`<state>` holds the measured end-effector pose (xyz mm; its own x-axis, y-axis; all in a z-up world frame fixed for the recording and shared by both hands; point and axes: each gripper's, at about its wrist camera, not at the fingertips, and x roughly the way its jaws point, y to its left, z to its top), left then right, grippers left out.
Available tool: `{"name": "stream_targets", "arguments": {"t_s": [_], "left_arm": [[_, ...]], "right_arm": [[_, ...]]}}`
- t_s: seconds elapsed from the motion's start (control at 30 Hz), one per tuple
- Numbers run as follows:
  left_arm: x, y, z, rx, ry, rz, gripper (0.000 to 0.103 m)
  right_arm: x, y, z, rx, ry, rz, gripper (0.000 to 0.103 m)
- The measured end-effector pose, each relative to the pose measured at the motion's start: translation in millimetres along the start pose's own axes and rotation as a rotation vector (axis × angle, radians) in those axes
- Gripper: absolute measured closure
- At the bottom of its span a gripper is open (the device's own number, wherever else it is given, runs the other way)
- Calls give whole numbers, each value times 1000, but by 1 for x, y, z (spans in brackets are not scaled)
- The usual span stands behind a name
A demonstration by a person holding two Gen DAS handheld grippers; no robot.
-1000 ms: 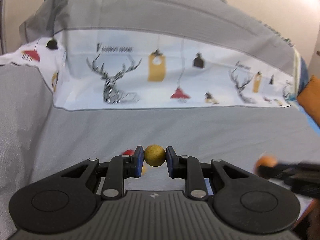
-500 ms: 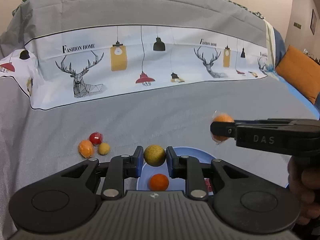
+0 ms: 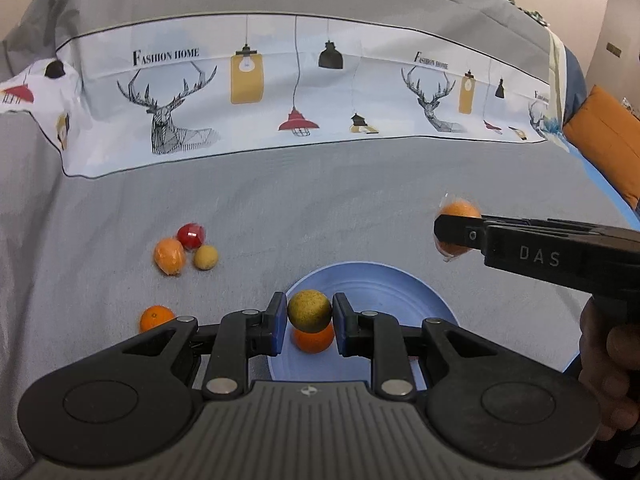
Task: Organize fruits
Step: 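Carry the wrapped orange over the blue plate while the left tool holds the yellow fruit above it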
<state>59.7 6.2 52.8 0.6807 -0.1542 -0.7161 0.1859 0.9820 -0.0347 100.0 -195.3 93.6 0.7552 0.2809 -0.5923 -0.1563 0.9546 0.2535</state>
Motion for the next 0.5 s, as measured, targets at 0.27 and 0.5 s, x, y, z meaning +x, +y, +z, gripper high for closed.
{"name": "stream_targets", "arguments": {"t_s": [0.27,0.5], "left_arm": [[11,9,6,-35,52,0,76],[27,15,4,-58,92,20,76]], "right_arm": [[9,2,-2,-5,22,-6,64],[23,3,1,11,44,3,64]]}}
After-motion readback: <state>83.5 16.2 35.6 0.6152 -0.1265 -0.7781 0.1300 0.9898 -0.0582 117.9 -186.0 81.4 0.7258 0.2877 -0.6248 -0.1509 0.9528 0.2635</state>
